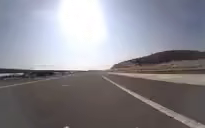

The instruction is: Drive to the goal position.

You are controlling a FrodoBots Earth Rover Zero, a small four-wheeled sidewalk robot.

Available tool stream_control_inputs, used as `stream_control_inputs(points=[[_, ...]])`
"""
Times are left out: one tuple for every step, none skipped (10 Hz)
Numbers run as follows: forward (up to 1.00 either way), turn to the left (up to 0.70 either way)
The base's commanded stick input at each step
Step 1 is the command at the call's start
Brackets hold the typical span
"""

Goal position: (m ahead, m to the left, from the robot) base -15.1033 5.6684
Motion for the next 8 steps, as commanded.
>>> stream_control_inputs(points=[[0.00, 0.00], [0.00, 0.00], [0.00, 0.07], [0.00, 0.07], [0.00, 0.06], [0.00, 0.05], [0.00, 0.02], [0.00, 0.01]])
